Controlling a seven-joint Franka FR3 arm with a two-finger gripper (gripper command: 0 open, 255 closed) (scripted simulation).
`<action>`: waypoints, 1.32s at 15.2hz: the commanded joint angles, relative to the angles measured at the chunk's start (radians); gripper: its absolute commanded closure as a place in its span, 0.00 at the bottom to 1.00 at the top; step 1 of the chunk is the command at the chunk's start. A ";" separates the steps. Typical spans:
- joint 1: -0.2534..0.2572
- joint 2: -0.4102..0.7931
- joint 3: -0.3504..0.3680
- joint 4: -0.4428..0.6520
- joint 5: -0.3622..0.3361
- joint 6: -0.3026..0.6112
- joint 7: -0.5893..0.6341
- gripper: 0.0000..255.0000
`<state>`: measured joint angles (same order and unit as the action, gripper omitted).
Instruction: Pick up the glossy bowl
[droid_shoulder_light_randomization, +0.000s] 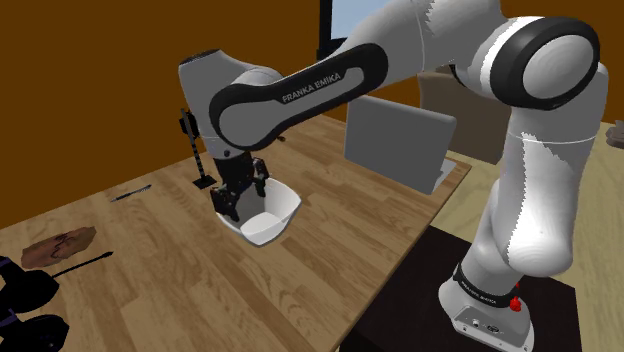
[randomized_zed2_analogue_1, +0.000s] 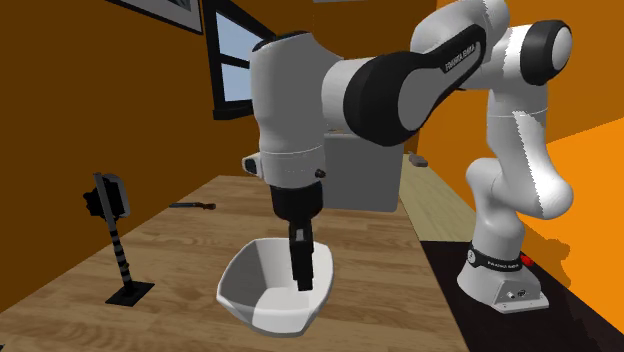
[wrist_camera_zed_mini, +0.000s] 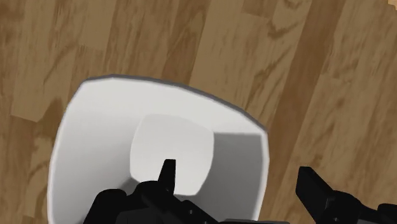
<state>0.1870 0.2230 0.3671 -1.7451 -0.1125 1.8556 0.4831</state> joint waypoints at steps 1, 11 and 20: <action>0.028 0.090 0.005 0.089 -0.029 -0.015 0.033 0.00; 0.046 0.165 -0.001 0.074 -0.056 0.064 0.057 0.00; 0.044 0.163 -0.002 0.071 -0.055 0.066 0.056 1.00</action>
<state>0.2317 0.3853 0.3658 -1.6735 -0.1677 1.9214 0.5391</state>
